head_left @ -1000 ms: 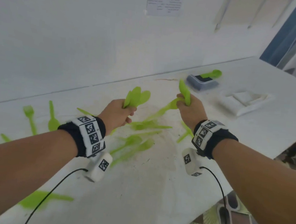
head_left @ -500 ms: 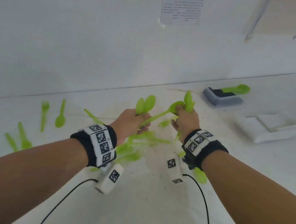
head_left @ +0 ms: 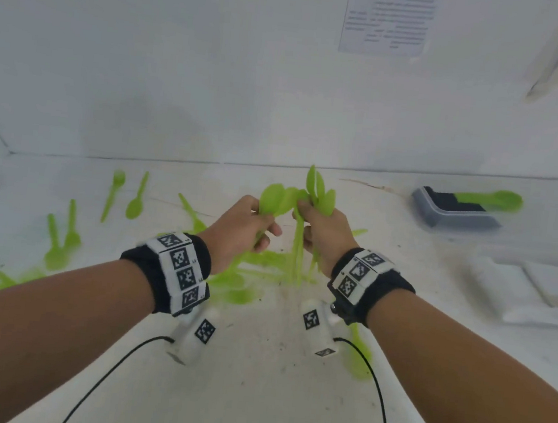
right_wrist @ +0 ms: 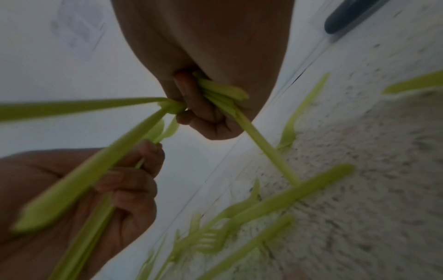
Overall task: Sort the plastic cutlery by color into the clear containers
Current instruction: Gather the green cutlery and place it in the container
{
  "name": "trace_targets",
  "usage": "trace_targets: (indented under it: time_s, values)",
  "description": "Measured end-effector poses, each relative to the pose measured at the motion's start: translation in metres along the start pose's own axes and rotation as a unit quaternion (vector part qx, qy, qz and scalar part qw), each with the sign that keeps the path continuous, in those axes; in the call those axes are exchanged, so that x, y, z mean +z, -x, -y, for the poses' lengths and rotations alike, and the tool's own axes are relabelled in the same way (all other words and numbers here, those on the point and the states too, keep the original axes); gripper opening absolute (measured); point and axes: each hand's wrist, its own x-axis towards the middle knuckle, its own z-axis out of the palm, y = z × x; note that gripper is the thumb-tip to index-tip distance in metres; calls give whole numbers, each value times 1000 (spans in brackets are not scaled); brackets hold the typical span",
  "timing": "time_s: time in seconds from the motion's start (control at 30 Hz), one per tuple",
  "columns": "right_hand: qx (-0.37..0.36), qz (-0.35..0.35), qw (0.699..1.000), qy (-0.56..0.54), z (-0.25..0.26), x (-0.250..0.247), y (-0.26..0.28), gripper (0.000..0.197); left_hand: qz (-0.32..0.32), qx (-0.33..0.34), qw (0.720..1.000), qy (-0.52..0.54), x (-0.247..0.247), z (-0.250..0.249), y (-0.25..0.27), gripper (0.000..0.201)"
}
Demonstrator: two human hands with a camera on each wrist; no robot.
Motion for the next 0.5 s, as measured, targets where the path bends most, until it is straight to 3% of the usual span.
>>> trace_targets:
  time_s: [0.13,0.27,0.37,0.5]
  values:
    - [14,17,999,-37,4,12,-5,19,2,-5,998,65,-14,1,-7,17]
    - [14,21,999,-30,-2,29,-9,27,14,39,999,4,-18,-1,-10,11]
    - [8,-25,999,-39,0,34,-11,19,33,58,997,-33,-17,0,-12,8]
    - [8,-116,992,-51,9,19,-22,7,-12,58,997,-48,-33,6,-21,15]
